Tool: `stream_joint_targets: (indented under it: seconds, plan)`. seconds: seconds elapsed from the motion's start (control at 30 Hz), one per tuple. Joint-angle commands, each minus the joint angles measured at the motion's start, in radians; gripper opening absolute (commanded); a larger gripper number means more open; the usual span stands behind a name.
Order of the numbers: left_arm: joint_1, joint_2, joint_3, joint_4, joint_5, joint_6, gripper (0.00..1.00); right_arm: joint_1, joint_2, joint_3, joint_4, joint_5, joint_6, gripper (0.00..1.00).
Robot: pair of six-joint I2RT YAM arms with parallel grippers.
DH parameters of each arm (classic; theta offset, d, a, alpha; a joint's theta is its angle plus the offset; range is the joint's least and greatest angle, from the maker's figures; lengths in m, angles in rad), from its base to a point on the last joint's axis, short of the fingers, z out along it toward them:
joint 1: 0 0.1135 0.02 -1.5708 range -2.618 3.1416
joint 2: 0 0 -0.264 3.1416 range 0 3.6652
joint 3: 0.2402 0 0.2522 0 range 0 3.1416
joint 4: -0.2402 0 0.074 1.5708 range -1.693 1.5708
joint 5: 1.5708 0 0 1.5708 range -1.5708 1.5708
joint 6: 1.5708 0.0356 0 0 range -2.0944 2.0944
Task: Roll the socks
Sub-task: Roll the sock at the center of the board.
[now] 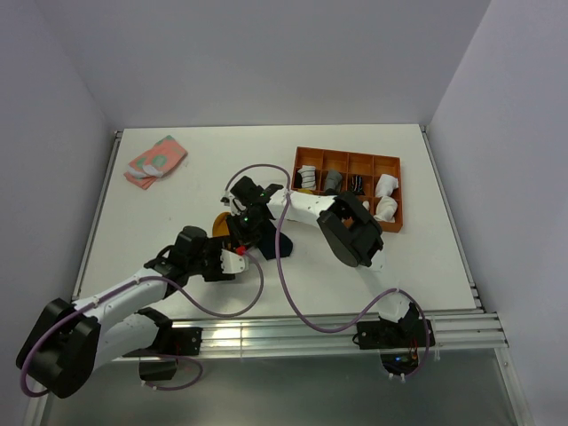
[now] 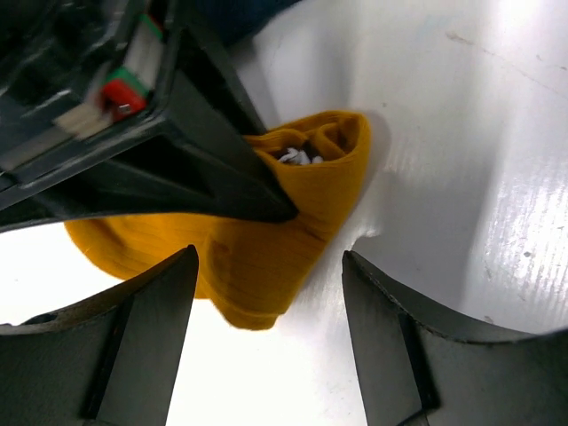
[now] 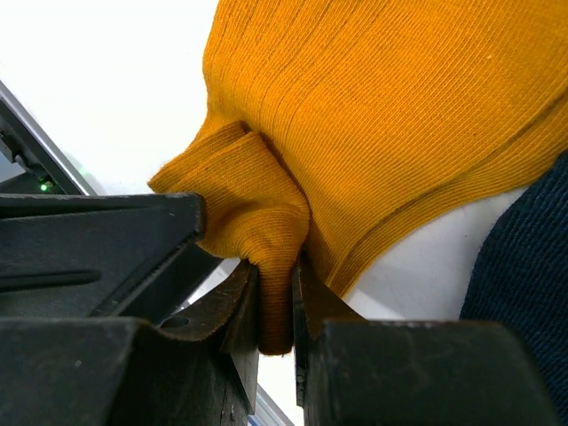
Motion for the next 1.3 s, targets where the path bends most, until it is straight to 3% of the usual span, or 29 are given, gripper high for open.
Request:
stream_joint_targets:
  seconds: [0.0, 0.33, 0.67, 0.9, 1.07, 1.27]
  plan:
    - [-0.021, 0.027, -0.013, 0.069, -0.024, 0.019, 0.71, -0.008, 0.054, 0.001, -0.058, 0.080, -0.035, 0.01]
    - [-0.024, 0.162, 0.045, 0.023, -0.024, -0.006, 0.65, -0.009, 0.046, -0.010, -0.056, 0.079, -0.045, 0.01]
    - [-0.024, 0.274, 0.157, -0.182, 0.005, -0.021, 0.44, -0.009, 0.008, -0.039, -0.041, 0.077, -0.043, 0.02]
    - [-0.021, 0.298, 0.212, -0.276, 0.039, -0.027, 0.27, -0.012, -0.058, -0.128, 0.046, 0.094, -0.003, 0.27]
    - [0.017, 0.304, 0.276, -0.409, 0.179, -0.016, 0.21, -0.018, -0.196, -0.240, 0.169, 0.149, 0.029, 0.45]
    - [0.138, 0.339, 0.344, -0.531, 0.337, 0.053, 0.17, -0.024, -0.346, -0.428, 0.307, 0.226, 0.078, 0.52]
